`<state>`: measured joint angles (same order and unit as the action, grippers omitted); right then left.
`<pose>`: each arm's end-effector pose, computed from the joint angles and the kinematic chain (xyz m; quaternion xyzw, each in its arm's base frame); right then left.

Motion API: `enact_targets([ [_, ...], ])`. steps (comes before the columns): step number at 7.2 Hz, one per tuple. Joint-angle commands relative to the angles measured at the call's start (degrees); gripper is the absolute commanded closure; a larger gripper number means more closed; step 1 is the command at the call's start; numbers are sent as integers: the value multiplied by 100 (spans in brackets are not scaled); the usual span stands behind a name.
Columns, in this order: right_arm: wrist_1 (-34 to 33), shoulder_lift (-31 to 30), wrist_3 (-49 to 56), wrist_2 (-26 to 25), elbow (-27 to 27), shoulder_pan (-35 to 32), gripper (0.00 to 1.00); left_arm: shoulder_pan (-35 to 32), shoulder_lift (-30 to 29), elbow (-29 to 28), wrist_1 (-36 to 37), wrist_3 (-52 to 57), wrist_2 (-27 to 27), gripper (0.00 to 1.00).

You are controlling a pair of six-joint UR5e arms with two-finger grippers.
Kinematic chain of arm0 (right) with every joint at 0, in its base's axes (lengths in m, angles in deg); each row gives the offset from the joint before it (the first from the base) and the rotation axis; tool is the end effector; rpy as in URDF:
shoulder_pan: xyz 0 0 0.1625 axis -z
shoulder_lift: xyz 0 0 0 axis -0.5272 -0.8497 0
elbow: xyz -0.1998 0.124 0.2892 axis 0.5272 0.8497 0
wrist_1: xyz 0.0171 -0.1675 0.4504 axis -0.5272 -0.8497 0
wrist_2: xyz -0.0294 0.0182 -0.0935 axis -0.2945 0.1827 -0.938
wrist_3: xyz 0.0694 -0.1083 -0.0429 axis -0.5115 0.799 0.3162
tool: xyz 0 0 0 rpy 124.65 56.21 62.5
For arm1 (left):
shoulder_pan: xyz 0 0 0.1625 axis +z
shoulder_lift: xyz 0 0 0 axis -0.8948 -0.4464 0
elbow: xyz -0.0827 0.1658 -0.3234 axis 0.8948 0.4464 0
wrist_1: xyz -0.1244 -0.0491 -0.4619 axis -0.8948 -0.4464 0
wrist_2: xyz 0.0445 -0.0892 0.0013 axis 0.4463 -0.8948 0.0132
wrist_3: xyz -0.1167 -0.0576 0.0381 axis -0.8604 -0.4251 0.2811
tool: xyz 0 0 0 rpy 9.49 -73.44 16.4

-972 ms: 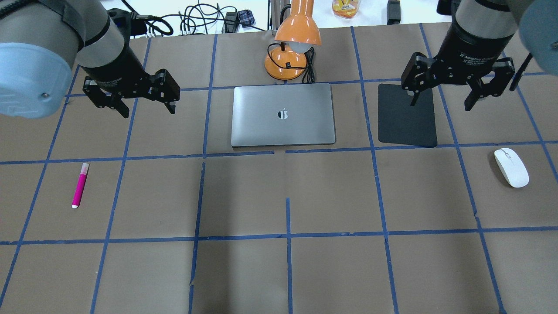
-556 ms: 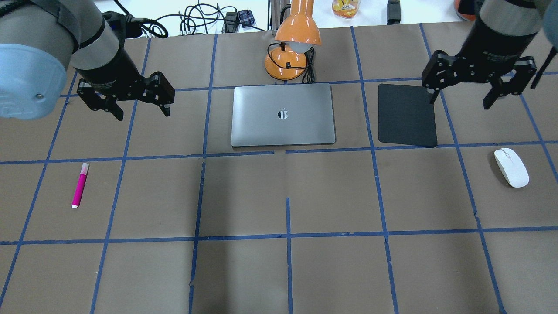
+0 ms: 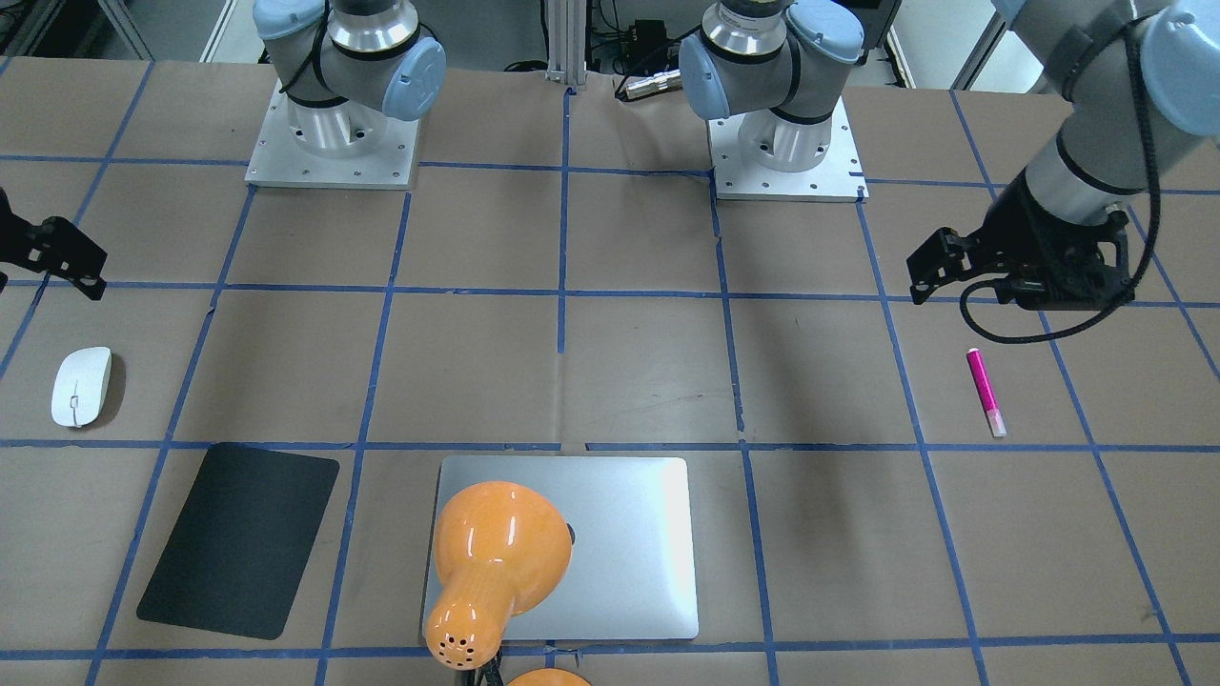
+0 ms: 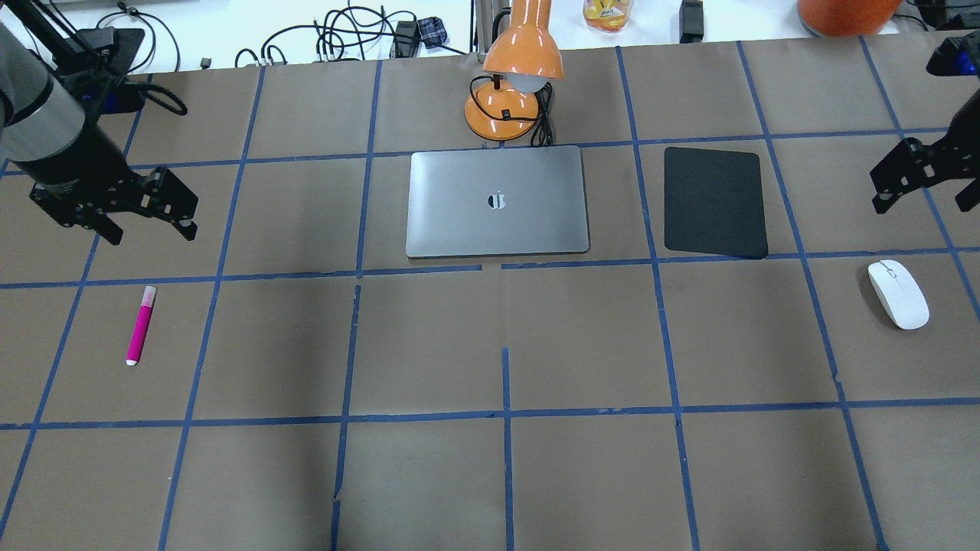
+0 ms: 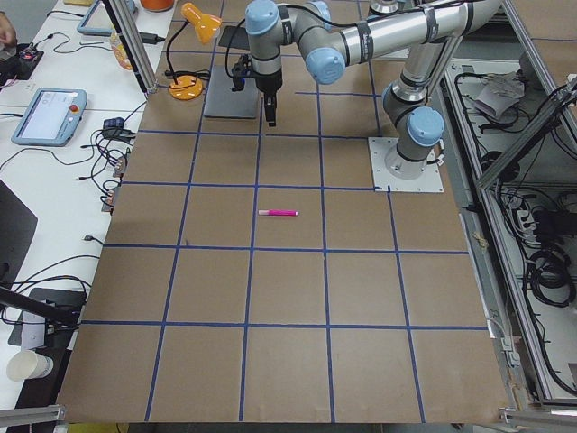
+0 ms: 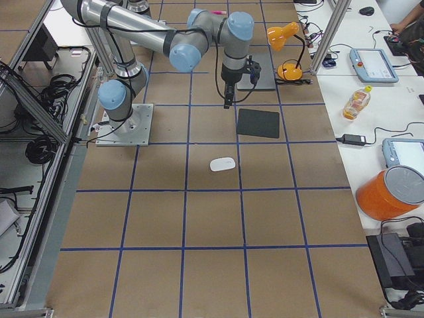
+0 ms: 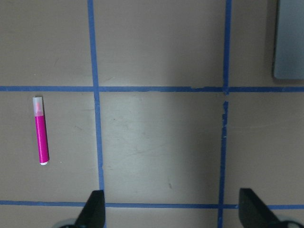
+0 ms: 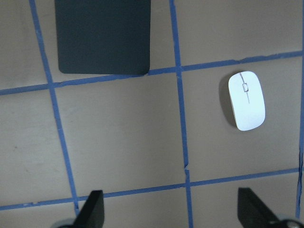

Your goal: Place pen and mouse around notebook

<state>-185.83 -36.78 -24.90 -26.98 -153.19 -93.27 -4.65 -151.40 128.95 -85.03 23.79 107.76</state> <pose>-0.1580 -0.5553 0.2908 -0.0076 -0.9997 -0.0139 0.0205 0.0838 -0.5575 0.2976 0.0140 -0.9990 -0.0421 0.0028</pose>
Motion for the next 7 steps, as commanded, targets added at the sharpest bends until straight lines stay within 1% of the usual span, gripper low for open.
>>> enact_targets([
  [1,-600,310,546,19,-424,318,0,974,-212,783,1070,800,-11,0],
  [2,-740,486,546,10,-425,327,0,1222,-317,1310,2017,1167,-11,0],
  [3,-1115,610,555,28,-399,327,0,1459,-518,1785,2766,1423,-29,0],
  [4,-1424,837,624,-7,-450,336,0,1749,-834,2112,3600,1765,-38,0],
  [5,-1427,1005,782,-25,-451,327,0,1891,-1141,2263,4000,2003,-38,0],
  [6,-1435,981,792,-25,-408,336,0,1901,-1423,2256,4282,2119,-29,5],
  [7,-1653,1032,975,10,-416,414,0,1901,-1565,2247,4381,2120,-20,9],
])
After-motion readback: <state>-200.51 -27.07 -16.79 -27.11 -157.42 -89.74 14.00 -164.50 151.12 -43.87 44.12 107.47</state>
